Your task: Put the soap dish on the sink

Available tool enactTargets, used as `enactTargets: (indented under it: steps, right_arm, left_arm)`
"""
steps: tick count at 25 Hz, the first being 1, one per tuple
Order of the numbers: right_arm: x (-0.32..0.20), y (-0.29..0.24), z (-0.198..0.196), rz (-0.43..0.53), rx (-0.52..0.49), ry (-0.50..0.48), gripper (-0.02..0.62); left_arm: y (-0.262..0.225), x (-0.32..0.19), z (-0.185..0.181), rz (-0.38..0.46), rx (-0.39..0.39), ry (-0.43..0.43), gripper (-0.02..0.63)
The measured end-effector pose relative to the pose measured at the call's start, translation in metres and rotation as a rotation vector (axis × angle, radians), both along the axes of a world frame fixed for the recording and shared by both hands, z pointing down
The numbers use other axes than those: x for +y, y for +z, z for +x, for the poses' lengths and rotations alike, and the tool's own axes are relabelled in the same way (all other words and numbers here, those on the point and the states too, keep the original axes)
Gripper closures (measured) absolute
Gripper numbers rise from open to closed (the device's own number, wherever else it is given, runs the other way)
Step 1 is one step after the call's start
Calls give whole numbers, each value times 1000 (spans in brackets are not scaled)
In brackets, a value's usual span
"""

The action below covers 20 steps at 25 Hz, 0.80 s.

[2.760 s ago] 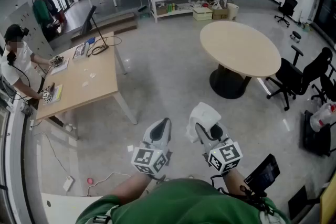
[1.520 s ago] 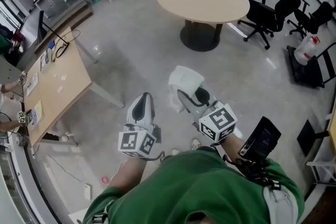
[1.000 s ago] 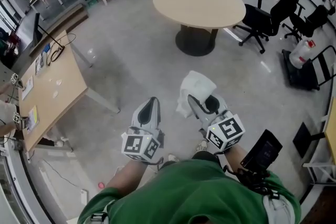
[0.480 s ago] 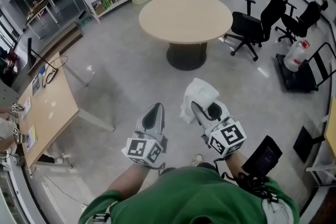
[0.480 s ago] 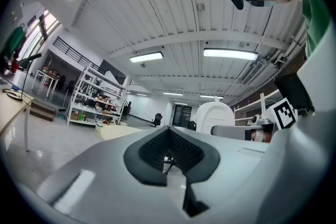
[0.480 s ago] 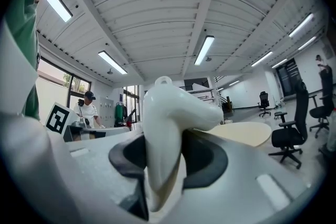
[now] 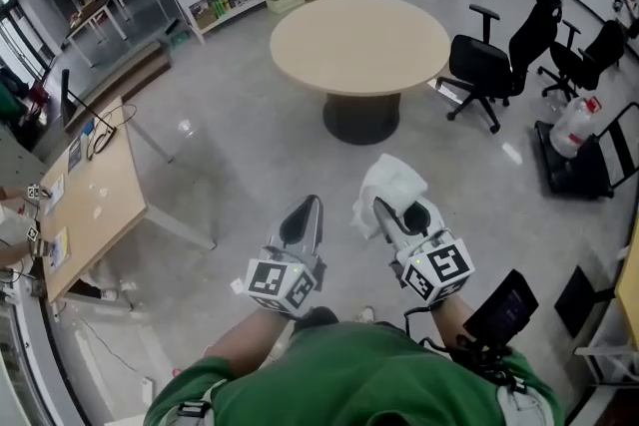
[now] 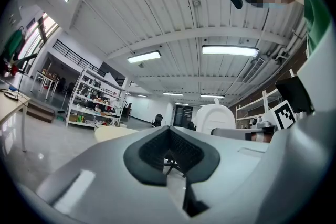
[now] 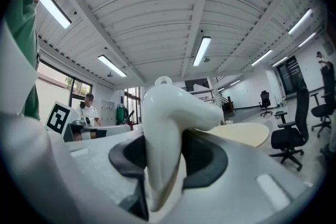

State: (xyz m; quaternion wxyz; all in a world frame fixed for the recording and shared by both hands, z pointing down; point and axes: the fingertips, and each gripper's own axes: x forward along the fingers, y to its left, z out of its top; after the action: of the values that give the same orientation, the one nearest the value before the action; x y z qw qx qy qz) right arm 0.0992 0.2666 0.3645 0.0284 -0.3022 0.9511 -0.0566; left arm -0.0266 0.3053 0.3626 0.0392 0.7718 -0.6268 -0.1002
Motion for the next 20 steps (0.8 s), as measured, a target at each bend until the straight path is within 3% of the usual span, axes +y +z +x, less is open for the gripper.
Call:
enactTargets:
  steps: [7,20]
  right_arm:
    - [-17,1,11,-34,-19,11,448]
    - [-93,-8,-21,8,0,90,448]
  left_arm:
    - [0,-17,9,-27,-13,-8,600]
    - [-13,-100,-30,34,13,60,600]
